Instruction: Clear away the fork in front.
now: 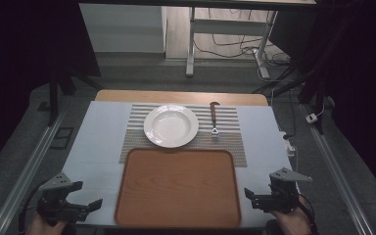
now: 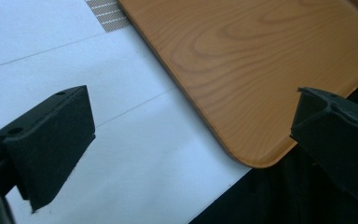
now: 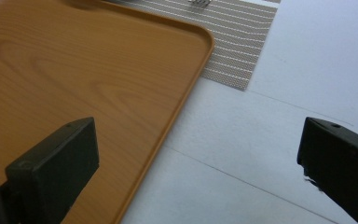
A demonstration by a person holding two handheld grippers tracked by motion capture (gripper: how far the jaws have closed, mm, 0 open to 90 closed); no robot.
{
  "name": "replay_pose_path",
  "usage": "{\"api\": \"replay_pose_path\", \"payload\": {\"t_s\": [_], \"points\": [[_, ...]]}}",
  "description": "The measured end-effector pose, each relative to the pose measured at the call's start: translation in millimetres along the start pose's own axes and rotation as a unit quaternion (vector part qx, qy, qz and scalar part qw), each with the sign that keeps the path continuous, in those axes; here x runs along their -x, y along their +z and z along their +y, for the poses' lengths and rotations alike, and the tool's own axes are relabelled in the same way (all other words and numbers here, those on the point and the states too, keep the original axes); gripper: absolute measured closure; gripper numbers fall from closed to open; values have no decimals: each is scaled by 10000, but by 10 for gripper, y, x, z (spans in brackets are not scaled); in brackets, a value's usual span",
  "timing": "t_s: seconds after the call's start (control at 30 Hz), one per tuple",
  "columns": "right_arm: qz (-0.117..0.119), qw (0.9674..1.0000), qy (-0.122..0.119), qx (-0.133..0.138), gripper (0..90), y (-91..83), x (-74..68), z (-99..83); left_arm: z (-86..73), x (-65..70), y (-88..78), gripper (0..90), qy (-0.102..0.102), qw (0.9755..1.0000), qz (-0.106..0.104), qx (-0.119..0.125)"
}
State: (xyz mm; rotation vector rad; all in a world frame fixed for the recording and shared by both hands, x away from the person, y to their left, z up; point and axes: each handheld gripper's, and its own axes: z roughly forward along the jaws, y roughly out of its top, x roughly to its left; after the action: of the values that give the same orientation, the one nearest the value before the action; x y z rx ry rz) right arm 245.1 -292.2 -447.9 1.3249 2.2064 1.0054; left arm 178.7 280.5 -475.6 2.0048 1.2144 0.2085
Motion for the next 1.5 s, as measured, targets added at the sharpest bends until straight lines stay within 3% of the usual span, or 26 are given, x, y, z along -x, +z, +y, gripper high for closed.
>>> {"api": "replay_pose_path", "payload": {"t_s": [0.33,0.8,1.5], "points": [[199,9998,10,-43,0,11,14,5,6,-31,0,0,-56,9997,-249,56],[-3,9997,-183,-182,0,34,-35,14,17,-31,26,0,-69,9996,-268,-48],[17,9984,-556,-66,0,47,-110,82,24,-47,38,0,-126,9994,-314,-101]]}}
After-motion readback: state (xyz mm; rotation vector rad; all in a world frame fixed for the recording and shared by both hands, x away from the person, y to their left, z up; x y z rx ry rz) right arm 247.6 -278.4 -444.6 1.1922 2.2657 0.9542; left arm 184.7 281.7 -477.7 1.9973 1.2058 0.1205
